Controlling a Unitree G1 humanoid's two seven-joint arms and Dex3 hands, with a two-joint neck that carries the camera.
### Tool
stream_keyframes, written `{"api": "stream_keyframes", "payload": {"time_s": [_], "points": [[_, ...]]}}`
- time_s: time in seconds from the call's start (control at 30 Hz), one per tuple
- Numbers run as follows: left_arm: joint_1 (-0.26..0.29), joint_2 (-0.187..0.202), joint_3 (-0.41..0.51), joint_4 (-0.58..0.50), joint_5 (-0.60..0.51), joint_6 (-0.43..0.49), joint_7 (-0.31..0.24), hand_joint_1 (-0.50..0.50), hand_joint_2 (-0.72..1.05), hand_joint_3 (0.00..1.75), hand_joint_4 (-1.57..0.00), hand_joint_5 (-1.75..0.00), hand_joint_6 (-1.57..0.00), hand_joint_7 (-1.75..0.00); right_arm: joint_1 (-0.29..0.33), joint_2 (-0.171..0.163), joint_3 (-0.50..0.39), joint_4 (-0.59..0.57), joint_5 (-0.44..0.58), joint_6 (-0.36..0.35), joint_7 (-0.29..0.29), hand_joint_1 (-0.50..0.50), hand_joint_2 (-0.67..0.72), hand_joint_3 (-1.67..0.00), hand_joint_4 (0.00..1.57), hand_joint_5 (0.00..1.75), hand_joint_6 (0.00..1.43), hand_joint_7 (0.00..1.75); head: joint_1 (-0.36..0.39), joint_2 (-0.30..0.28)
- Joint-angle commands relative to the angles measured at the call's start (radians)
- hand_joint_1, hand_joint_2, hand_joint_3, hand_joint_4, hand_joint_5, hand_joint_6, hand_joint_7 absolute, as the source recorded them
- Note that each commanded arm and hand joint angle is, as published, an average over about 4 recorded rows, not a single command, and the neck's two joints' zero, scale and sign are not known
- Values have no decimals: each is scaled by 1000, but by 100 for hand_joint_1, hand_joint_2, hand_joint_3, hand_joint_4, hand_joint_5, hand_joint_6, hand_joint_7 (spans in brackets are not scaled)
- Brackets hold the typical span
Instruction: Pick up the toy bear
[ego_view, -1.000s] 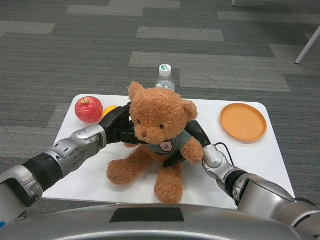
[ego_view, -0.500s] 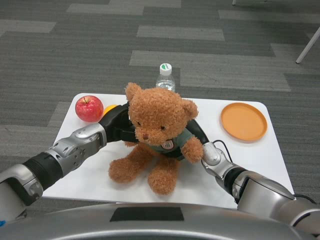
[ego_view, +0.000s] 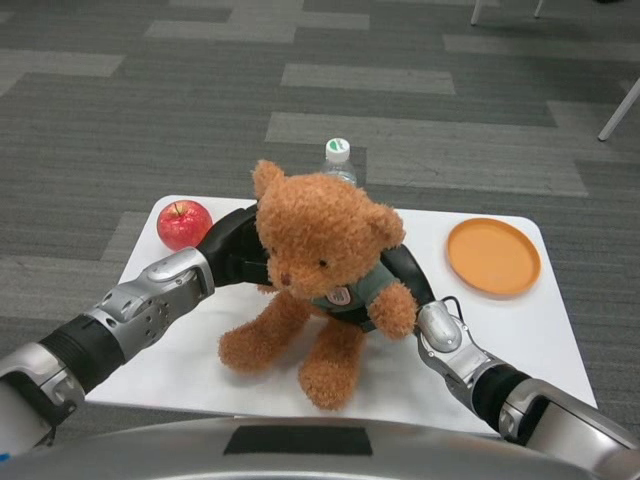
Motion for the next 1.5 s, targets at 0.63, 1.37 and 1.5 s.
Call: {"api": "stream_keyframes", "payload": {"time_s": [0.63, 1.37, 1.5], "points": [[60, 40, 275, -242, 25, 107, -64, 43, 87, 9, -49, -175, -5, -14, 62, -147, -62, -488, 4, -22, -137, 21, -48, -103, 63, 165, 49, 168, 6, 28], [47, 48, 394, -359, -35, 98, -62, 41, 87, 9, -56, -175, -10, -14, 5, -152, -91, -641, 27, -27, -263, 21, -48, -103, 69, 165, 52, 168, 9, 69], [34, 38, 396, -359, -35, 93, -62, 41, 87, 9, -56, -175, -10, -14, -10, -129, -105, -641, 26, -31, -263, 21, -48, -103, 69, 165, 54, 168, 10, 77]]}}
